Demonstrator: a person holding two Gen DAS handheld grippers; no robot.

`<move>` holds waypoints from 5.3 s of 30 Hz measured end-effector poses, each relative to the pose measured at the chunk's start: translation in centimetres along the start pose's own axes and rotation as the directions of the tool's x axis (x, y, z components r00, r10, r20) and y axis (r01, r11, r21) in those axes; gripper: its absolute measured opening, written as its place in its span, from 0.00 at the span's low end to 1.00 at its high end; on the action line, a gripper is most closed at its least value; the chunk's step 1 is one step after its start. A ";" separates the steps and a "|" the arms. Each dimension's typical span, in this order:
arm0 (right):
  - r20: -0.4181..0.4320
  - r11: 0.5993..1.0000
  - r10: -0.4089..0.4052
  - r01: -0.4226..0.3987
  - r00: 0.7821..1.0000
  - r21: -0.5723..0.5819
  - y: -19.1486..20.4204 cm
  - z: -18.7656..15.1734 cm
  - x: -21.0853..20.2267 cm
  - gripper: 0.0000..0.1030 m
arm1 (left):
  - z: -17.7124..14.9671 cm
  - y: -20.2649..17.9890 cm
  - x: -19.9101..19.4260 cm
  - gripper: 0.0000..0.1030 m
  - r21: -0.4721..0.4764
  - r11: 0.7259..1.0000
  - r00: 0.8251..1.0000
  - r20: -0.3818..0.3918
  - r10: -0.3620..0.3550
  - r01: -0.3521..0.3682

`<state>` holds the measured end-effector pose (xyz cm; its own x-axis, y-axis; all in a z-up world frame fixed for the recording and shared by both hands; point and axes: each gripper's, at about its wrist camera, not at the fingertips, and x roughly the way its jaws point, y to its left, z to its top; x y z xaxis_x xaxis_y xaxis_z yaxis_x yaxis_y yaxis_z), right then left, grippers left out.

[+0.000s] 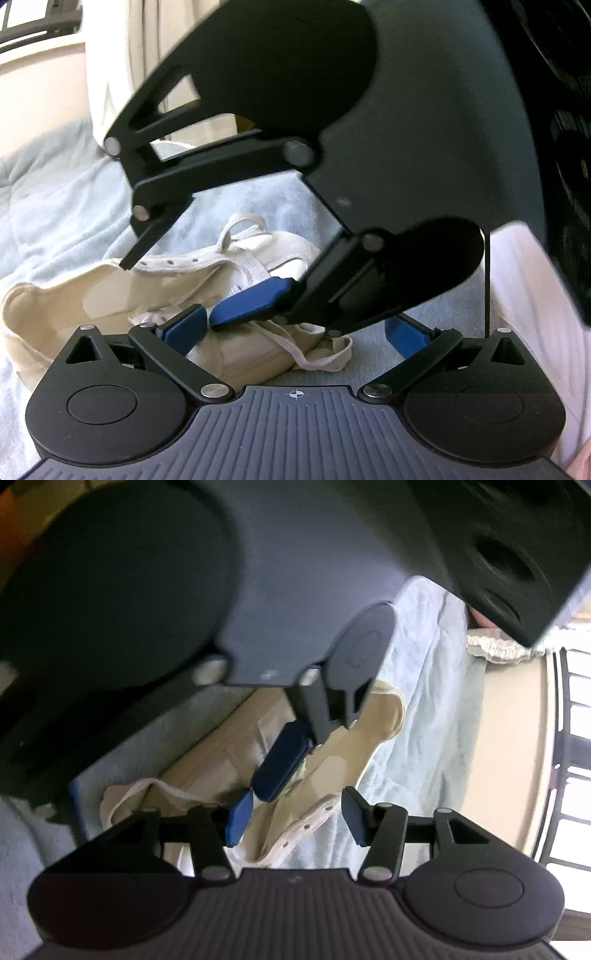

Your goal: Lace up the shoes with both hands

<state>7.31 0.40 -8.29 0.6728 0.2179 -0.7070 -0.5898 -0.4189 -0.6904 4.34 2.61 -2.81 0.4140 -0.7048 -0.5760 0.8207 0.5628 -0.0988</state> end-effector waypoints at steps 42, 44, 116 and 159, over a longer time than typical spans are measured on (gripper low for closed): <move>0.221 0.249 -0.168 -0.175 0.961 0.952 -0.7 -7.1 -6.3 0.14 | -1.3 13.5 -6.2 1.00 -0.608 0.548 0.819 0.420 -0.391 0.574; 0.239 0.250 -0.170 -0.192 0.956 0.949 -0.6 -6.5 -5.9 0.15 | -0.7 13.6 -6.5 1.00 -0.695 0.484 0.845 0.392 -0.363 0.531; 0.183 0.213 -0.193 -0.141 0.964 0.967 2.5 -4.0 -5.9 0.40 | 8.4 12.8 -5.0 0.69 -0.816 0.577 0.988 -0.113 -0.107 -0.031; 0.166 0.305 -0.230 -0.091 0.959 0.948 2.9 -3.2 -7.6 0.31 | 8.3 5.1 1.8 0.95 0.632 0.708 0.846 -0.152 0.511 -0.314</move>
<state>1.93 -5.31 -4.42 0.7066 0.4519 -0.5445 -0.6647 0.6879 -0.2915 12.58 0.62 2.38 0.7099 -0.2435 -0.6609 0.7000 0.3474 0.6239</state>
